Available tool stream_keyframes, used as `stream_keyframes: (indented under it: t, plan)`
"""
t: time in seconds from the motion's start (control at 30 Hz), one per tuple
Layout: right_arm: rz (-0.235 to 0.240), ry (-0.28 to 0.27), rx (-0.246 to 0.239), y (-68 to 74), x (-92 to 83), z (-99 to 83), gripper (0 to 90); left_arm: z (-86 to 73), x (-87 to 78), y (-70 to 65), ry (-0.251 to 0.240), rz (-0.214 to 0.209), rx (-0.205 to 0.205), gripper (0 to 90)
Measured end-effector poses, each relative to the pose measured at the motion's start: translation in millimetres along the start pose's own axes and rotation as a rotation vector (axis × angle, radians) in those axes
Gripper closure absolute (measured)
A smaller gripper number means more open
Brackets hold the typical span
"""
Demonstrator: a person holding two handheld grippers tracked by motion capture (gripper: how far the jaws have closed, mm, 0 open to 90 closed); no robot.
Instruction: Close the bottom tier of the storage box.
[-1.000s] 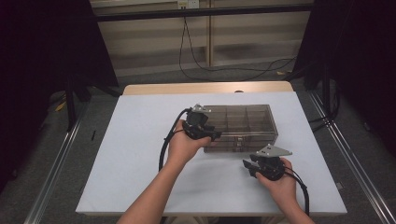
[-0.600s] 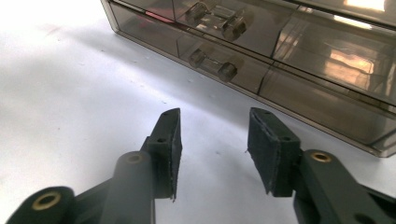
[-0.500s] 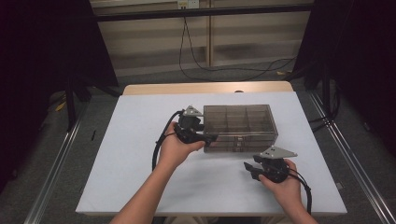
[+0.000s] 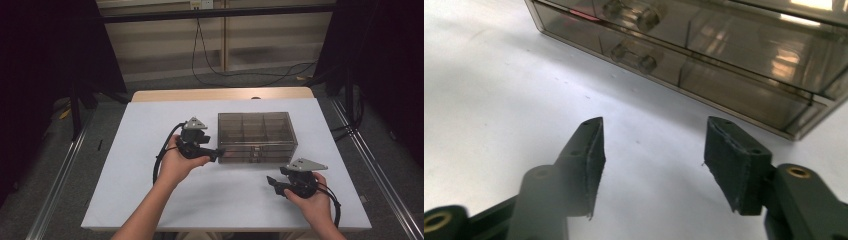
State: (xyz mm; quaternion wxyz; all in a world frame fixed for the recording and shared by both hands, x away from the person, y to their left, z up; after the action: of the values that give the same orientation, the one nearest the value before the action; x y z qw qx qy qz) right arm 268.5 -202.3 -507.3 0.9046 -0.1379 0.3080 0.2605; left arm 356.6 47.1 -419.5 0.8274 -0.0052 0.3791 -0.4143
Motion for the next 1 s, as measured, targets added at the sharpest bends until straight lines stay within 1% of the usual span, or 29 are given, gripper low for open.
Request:
stream_keyframes:
  t: [0.03,0.1,0.2,0.27,0.3,0.33,0.43,0.53,0.63,0.73,0.77,0.8,0.93,0.97,1.0]
  plan:
    - [0.001,0.002,0.001,-0.6,-1.0,-0.9,37.9,-1.3,-1.5,0.5,0.006,0.002,-0.003,27.5]
    - [-0.006,0.004,0.003,-2.2,-2.5,-2.3,36.2,-4.0,-2.6,2.3,0.003,-0.002,0.003,26.7]
    - [-0.004,0.003,0.002,-3.8,-4.8,-3.4,34.5,-9.3,-4.5,4.9,0.012,0.005,0.013,24.5]
    - [-0.002,0.0,0.001,-4.5,-6.5,-3.9,33.4,-11.1,-5.9,6.1,0.006,0.005,0.018,22.7]
    - [-0.004,0.003,0.006,-4.5,-7.5,-4.2,33.0,-12.2,-5.9,6.6,-0.005,-0.001,0.02,22.0]
    - [-0.005,0.002,0.008,-4.4,-8.4,-4.3,32.8,-13.7,-7.3,7.5,0.004,0.005,0.024,21.6]
    - [-0.006,0.01,-0.009,-5.2,-10.0,-6.1,31.4,-18.6,-8.9,10.0,0.007,0.006,0.029,20.7]
    - [-0.008,0.014,-0.005,-6.8,-11.5,-8.6,30.5,-23.9,-12.0,12.7,0.012,0.006,0.035,20.2]
    - [-0.002,0.011,-0.006,-9.0,-13.1,-11.1,28.7,-28.4,-15.7,16.9,0.012,0.011,0.03,19.8]
    - [-0.004,0.019,0.0,-10.5,-14.2,-13.8,26.9,-33.1,-18.9,22.0,0.011,0.017,0.027,19.2]
    - [-0.008,0.022,-0.002,-11.5,-14.7,-14.6,26.4,-34.0,-20.3,23.8,0.015,0.026,0.03,19.0]
    - [-0.011,0.021,0.0,-11.9,-14.9,-14.8,26.1,-35.4,-20.7,24.7,0.01,0.024,0.018,18.7]
    - [-0.015,0.02,0.005,-13.8,-16.5,-15.7,24.4,-41.3,-22.5,30.6,0.007,0.025,0.028,18.3]
    - [-0.014,0.02,0.005,-14.2,-17.0,-16.2,23.8,-43.1,-23.2,31.4,0.014,0.028,0.019,18.2]
    - [-0.013,0.019,0.0,-14.7,-17.2,-16.5,23.5,-44.4,-23.5,32.4,0.015,0.028,0.019,18.2]
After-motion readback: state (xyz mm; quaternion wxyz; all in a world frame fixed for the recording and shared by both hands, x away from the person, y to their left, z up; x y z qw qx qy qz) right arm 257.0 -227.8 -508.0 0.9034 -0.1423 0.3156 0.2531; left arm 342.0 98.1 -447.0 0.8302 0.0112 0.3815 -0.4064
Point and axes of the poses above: each handheld gripper's, and its own axes: x roughly forward along the jaws, z roughly out of its top, y roughly to its left, the point moved 6 cm from there along x, roughly forward along the jaws, and after that the axes turned 12 degrees about -x, right-handed, at the moved point
